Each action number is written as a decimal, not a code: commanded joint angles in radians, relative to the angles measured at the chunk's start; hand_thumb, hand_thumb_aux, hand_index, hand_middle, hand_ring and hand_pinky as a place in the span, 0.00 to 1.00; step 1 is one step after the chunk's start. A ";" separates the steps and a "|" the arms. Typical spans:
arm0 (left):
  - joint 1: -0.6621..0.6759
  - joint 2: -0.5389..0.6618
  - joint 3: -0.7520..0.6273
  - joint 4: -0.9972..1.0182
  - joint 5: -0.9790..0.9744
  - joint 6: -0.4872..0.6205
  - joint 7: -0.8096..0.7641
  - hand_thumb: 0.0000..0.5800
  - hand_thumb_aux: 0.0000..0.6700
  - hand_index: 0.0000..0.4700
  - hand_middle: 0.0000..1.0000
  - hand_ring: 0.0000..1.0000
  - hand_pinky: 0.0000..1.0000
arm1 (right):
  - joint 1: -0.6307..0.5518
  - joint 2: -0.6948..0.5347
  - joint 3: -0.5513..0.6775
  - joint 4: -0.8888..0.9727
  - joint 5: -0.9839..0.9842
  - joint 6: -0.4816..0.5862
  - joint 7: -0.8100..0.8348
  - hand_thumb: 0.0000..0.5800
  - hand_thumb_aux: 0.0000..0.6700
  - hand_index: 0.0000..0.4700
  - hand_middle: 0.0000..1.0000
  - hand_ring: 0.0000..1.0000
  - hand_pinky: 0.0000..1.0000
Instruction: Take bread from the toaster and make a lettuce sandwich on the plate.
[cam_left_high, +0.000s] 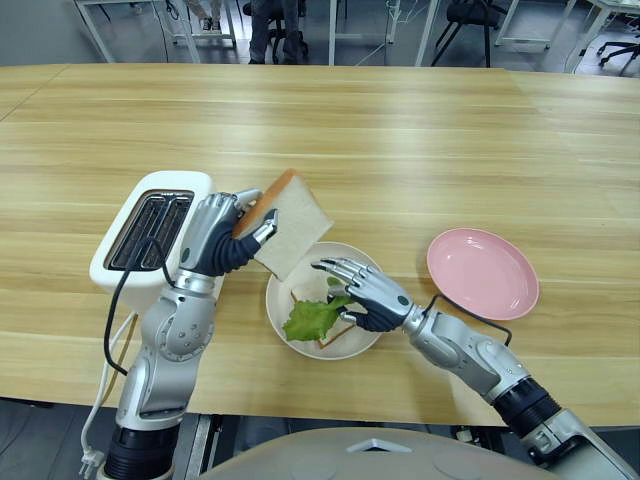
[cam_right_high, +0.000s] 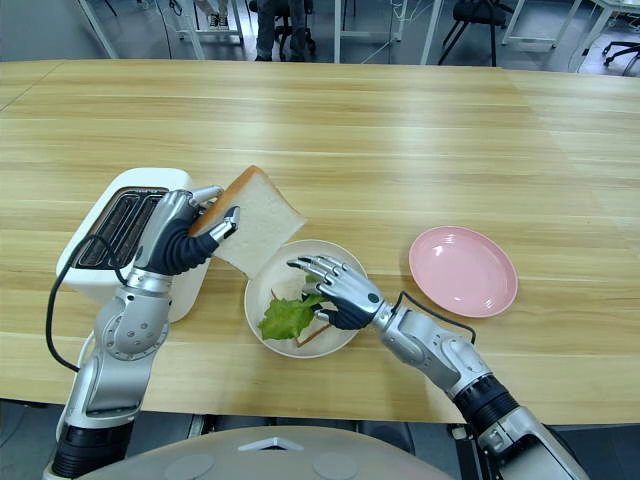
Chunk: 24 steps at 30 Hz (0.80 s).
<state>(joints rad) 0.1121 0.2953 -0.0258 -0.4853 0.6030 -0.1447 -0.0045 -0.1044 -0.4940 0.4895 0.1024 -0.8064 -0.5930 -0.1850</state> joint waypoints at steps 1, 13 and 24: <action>0.014 -0.009 -0.016 0.058 -0.017 0.007 -0.005 1.00 1.00 0.98 1.00 1.00 1.00 | -0.021 -0.005 -0.036 0.018 0.013 0.012 0.016 1.00 1.00 0.98 0.00 0.00 0.00; 0.017 -0.005 -0.013 0.072 -0.019 0.005 -0.007 1.00 1.00 0.98 1.00 1.00 1.00 | -0.127 0.035 0.044 0.355 -0.125 0.041 -0.082 1.00 1.00 0.98 0.00 0.00 0.00; 0.013 -0.007 -0.019 0.074 -0.044 0.002 -0.021 1.00 1.00 0.98 1.00 1.00 1.00 | -0.127 0.042 0.039 0.365 -0.084 0.055 -0.085 0.00 0.00 0.00 0.00 0.00 0.00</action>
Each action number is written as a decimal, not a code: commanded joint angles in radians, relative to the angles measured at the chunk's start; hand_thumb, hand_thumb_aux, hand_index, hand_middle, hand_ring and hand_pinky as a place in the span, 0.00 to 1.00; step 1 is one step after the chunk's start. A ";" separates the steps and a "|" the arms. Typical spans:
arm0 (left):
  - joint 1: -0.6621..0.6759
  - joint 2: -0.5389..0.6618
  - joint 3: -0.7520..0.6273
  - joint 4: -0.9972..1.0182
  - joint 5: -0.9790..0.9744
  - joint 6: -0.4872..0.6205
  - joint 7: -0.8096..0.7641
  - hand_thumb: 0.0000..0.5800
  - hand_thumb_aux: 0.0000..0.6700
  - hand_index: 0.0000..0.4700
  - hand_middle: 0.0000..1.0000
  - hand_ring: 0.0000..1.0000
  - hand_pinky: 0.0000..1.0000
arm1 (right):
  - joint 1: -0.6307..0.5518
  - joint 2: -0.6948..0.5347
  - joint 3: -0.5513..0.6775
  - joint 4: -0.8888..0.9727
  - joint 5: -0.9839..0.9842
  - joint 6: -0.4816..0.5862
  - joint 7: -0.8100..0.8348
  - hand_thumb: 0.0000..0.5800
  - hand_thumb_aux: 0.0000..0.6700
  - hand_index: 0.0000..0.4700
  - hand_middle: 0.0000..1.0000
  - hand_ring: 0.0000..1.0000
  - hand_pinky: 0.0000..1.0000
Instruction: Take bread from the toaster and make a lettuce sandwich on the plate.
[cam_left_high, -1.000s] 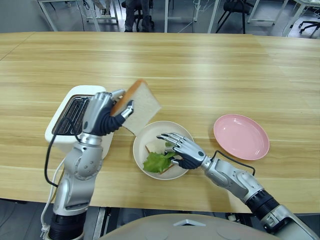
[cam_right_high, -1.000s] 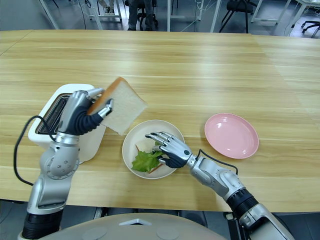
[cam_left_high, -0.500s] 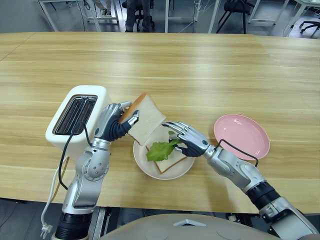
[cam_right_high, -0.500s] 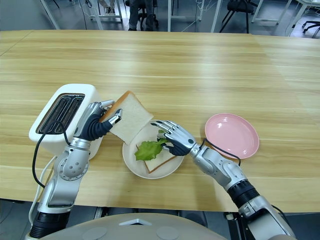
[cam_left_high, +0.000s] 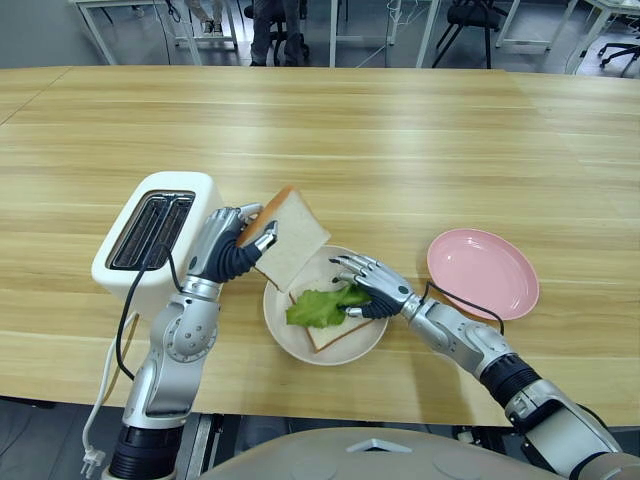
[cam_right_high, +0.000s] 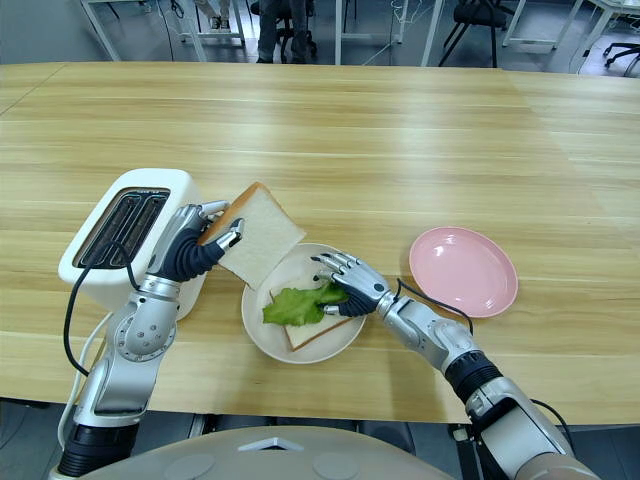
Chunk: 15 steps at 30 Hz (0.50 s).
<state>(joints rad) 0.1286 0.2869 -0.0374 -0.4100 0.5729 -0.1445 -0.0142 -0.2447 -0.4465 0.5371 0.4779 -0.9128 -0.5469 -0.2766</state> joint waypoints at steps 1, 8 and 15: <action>-0.003 0.002 -0.008 0.001 -0.017 0.000 -0.012 1.00 1.00 0.98 1.00 1.00 1.00 | 0.012 -0.009 -0.016 -0.021 0.026 0.010 0.005 0.00 0.00 0.00 0.00 0.00 0.00; -0.007 0.000 -0.022 0.021 -0.061 -0.007 -0.036 1.00 1.00 0.98 1.00 1.00 1.00 | 0.009 -0.046 -0.093 -0.148 0.087 0.015 0.027 0.00 0.00 0.00 0.00 0.00 0.00; -0.011 -0.006 -0.065 0.074 -0.219 0.005 -0.150 1.00 1.00 0.98 1.00 1.00 1.00 | 0.051 -0.142 -0.271 -0.302 0.148 0.059 0.008 0.00 0.00 0.00 0.00 0.00 0.00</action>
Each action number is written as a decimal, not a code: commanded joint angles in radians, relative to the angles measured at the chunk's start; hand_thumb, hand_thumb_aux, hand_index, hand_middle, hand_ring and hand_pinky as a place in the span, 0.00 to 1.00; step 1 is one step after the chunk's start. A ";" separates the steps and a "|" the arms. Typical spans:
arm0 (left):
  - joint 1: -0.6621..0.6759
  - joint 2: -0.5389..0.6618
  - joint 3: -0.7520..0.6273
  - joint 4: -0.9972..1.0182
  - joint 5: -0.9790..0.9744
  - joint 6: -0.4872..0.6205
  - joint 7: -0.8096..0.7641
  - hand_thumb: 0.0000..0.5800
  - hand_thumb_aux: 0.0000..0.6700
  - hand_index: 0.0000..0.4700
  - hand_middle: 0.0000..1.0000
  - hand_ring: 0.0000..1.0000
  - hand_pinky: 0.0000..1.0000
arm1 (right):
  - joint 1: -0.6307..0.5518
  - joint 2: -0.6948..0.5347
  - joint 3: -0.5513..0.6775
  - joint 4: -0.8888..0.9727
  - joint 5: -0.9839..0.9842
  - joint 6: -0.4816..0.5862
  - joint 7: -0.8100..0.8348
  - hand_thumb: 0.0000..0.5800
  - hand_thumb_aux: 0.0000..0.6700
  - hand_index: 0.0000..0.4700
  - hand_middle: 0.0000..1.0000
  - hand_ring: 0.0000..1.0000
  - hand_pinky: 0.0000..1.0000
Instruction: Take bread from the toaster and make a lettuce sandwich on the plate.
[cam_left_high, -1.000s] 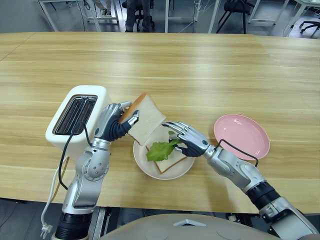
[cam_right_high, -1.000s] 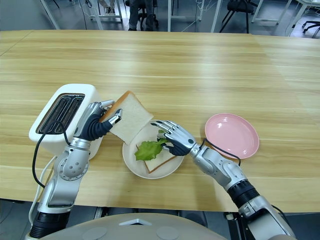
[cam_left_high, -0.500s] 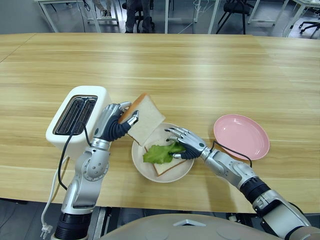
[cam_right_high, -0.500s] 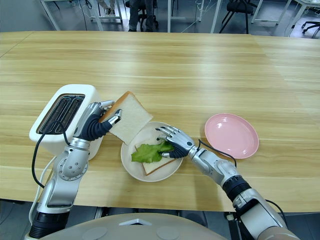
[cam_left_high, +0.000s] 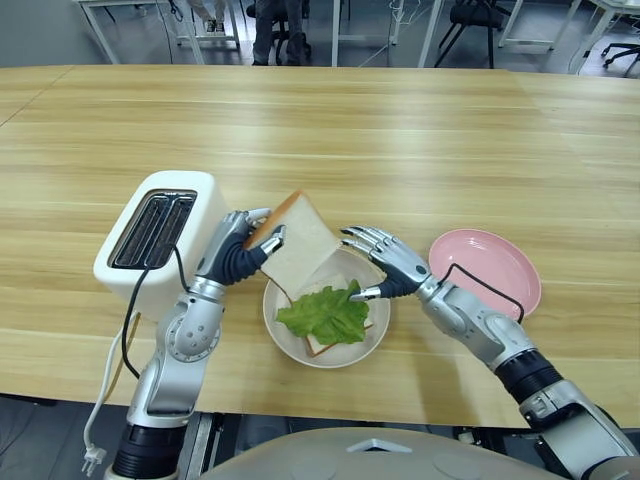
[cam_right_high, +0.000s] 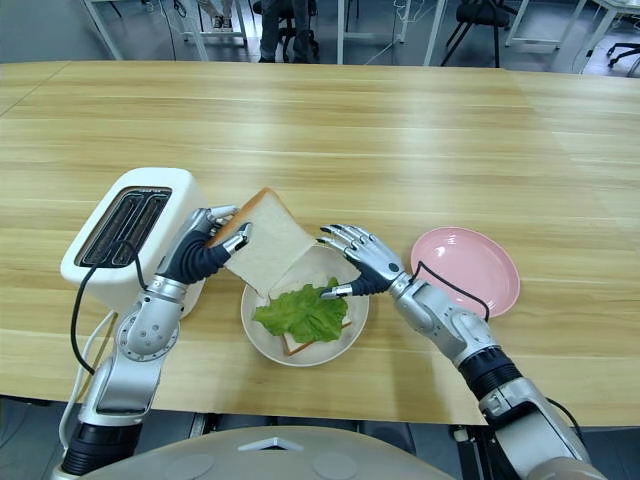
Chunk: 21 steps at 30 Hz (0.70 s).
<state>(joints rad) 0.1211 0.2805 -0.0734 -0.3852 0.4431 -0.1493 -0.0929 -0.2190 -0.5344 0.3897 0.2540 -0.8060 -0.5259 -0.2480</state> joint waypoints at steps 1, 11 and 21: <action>-0.004 0.001 -0.036 0.062 -0.117 0.021 -0.097 1.00 1.00 0.98 1.00 1.00 1.00 | 0.038 -0.070 -0.165 -0.095 0.051 0.047 -0.044 0.00 0.00 0.00 0.00 0.00 0.00; -0.095 0.065 -0.115 0.264 -0.371 0.053 -0.414 1.00 1.00 0.98 1.00 1.00 1.00 | 0.268 -0.165 -0.289 -0.255 -0.067 -0.113 -0.275 0.00 0.00 0.00 0.00 0.00 0.00; -0.235 0.059 -0.164 0.484 -0.304 -0.002 -0.413 1.00 1.00 0.98 1.00 1.00 1.00 | 0.333 -0.134 -0.055 -0.291 -0.229 -0.263 -0.211 0.00 0.00 0.00 0.00 0.00 0.00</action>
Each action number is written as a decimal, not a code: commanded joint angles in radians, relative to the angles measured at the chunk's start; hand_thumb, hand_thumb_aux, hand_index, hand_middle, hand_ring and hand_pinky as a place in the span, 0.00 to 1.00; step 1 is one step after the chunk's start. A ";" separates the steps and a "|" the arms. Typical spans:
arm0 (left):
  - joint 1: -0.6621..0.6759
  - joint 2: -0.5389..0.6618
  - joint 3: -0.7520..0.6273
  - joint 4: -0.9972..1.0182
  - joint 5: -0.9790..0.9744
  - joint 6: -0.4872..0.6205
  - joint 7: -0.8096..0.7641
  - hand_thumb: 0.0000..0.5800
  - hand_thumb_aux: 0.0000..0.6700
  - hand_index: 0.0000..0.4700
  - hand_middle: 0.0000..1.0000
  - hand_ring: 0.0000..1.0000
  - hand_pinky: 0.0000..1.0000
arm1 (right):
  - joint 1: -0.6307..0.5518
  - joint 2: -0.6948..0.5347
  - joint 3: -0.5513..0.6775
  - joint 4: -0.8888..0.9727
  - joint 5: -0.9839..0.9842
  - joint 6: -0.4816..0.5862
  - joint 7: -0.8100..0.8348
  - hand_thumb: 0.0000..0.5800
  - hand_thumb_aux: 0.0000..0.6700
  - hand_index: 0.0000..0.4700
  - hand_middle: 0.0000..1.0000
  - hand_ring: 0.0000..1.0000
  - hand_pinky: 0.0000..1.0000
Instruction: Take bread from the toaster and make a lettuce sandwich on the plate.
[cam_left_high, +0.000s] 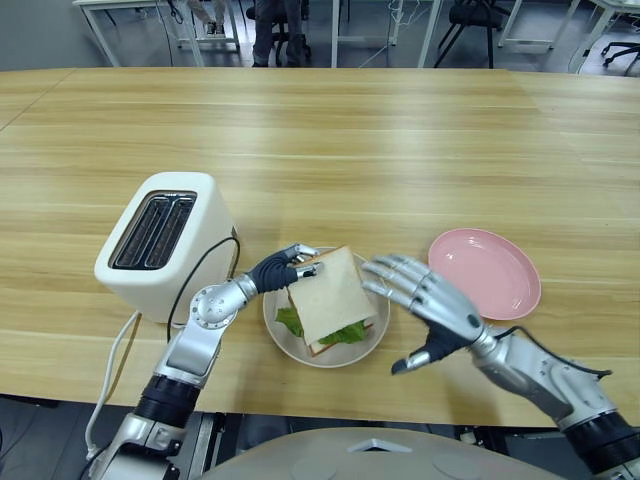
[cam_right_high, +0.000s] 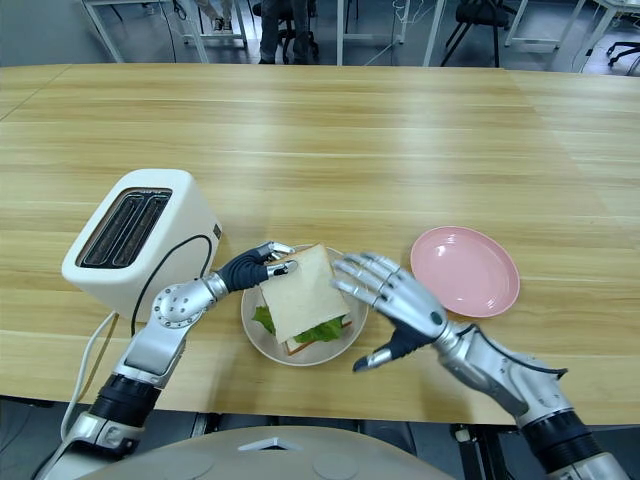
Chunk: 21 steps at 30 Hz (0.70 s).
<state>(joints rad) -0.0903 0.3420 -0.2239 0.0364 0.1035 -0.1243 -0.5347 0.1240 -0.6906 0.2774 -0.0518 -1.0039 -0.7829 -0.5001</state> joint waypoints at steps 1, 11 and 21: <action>-0.032 -0.008 -0.016 0.080 0.047 -0.035 0.044 1.00 1.00 0.98 1.00 1.00 1.00 | -0.013 0.035 0.073 0.020 -0.036 -0.003 0.049 0.00 0.00 0.00 0.00 0.00 0.00; -0.050 -0.029 -0.086 0.196 0.163 -0.090 0.115 1.00 1.00 0.98 1.00 1.00 1.00 | -0.075 0.109 0.154 0.120 -0.040 0.067 0.135 0.00 0.00 0.00 0.00 0.00 0.00; -0.046 -0.004 -0.120 0.211 0.277 -0.109 0.186 1.00 1.00 0.98 1.00 1.00 1.00 | -0.141 0.127 0.276 0.361 0.048 0.156 0.486 0.00 0.00 0.00 0.00 0.00 0.00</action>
<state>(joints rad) -0.1364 0.3325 -0.3226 0.2643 0.3423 -0.2158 -0.3692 -0.0400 -0.5352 0.4971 0.1917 -0.9554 -0.6824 -0.1930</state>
